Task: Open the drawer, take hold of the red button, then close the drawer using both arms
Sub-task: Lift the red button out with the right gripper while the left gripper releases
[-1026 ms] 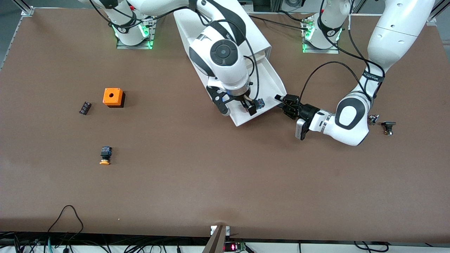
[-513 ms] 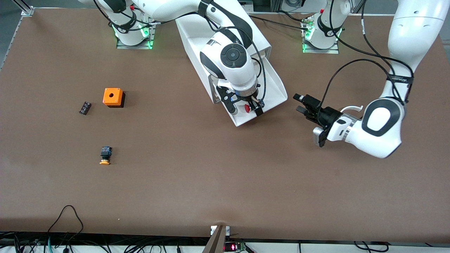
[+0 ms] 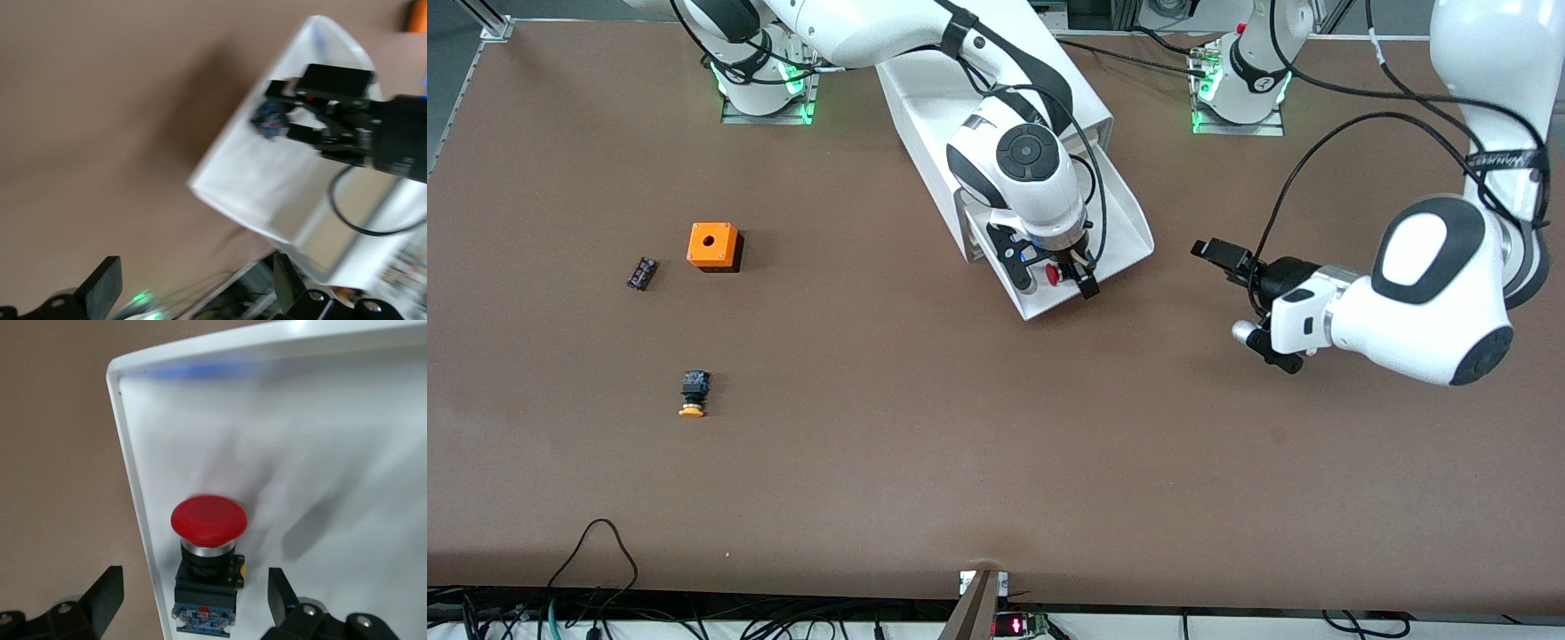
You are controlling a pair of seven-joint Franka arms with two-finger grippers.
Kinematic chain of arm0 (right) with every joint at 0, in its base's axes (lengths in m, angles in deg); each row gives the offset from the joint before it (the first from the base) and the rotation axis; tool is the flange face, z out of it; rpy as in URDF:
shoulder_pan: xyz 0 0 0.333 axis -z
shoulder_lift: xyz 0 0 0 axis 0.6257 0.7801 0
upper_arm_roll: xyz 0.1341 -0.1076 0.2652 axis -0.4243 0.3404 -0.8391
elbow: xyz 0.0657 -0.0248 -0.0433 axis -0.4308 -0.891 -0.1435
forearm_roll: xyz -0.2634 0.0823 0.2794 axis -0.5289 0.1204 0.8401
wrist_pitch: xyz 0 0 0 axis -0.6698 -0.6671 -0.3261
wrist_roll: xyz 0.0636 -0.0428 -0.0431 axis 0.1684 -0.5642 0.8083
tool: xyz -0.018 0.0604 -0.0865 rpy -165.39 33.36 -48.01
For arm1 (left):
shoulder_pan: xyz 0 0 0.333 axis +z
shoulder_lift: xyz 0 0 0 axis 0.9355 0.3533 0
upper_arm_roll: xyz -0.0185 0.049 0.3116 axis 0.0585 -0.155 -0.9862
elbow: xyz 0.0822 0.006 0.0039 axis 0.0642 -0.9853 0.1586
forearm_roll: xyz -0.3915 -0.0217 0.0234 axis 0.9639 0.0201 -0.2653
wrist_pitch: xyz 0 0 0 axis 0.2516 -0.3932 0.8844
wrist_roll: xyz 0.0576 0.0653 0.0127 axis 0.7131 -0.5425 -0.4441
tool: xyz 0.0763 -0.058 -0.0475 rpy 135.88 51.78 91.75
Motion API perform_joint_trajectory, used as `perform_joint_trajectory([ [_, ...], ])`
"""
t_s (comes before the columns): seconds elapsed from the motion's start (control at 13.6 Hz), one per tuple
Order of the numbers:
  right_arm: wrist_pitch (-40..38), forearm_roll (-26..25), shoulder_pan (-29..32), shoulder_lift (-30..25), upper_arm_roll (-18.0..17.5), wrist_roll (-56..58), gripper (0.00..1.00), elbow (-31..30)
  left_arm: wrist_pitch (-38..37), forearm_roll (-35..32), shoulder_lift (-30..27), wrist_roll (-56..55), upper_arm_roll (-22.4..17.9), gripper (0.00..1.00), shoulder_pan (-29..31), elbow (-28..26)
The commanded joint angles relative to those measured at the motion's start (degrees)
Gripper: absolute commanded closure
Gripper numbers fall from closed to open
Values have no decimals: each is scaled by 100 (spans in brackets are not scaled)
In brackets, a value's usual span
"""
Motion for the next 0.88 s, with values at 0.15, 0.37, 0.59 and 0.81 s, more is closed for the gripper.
perform_joint_trajectory([
  [0.15, -30, -13, -65, 99, 31, -149, 100, 232, 21, -2006, -24, -184, -44, 0, -499, 754],
  [0.37, -57, -22, -65, 90, 40, -150, 100, 232, 887, -2439, 54, -184, -70, 0, -516, 746],
  [0.59, -232, -13, 57, 11, 58, -132, 100, 336, 1277, -2448, 169, -314, -79, 0, -543, 685],
  [0.81, -820, -22, 400, -120, 31, 252, 100, 811, 1680, -2395, 292, -1585, -71, 0, -543, 632],
])
